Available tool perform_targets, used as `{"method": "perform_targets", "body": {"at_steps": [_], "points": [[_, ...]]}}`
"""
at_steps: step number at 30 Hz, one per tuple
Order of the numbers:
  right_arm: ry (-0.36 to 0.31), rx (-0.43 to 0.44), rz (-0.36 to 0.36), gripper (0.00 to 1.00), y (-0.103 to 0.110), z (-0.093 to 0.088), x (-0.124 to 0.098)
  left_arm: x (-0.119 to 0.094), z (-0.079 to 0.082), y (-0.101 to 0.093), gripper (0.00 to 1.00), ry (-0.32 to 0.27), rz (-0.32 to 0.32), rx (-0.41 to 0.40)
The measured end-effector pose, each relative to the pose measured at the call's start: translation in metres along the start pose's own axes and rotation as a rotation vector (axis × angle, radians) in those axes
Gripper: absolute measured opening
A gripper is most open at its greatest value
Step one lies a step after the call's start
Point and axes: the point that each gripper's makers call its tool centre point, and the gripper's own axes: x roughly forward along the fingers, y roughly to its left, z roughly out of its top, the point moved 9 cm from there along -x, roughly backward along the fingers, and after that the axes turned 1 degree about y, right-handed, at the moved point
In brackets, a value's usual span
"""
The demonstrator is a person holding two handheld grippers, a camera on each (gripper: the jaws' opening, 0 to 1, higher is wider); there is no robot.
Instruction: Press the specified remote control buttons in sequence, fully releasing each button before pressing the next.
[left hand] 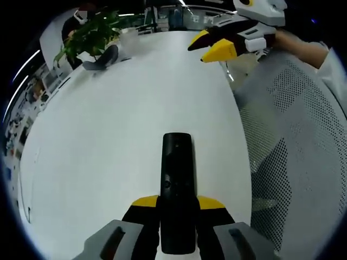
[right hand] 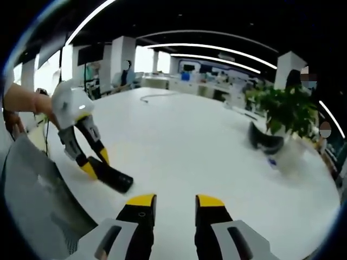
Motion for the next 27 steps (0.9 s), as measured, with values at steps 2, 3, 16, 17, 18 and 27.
{"method": "perform_targets", "body": {"at_steps": [2, 3, 16, 17, 18, 27], "points": [[0.001, -0.001, 0.0, 0.25, 0.0, 0.0, 0.0, 0.0, 0.0, -0.002, 0.24, -0.002, 0.001, 0.0], [0.0, 0.0, 0.0, 0.25, 0.0, 0.0, 0.0, 0.0, -0.001, -0.004, 0.24, -0.002, 0.001, 0.0], [0.009, -0.009, 0.006, 0.24, 0.001, 0.0, 0.001, -0.001, -0.002, -0.013, 0.24, 0.007, -0.016, 0.028], [0.01, -0.01, 0.006, 0.24, 0.001, 0.0, 0.001, -0.002, -0.002, -0.013, 0.24, 0.009, -0.018, 0.033], [0.01, -0.011, 0.006, 0.24, 0.001, 0.0, 0.001, -0.002, -0.002, -0.014, 0.24, 0.012, -0.021, 0.037], [0.013, -0.019, 0.009, 0.22, 0.002, 0.0, 0.001, -0.003, -0.004, -0.021, 0.24, 0.018, -0.045, 0.086]]}}
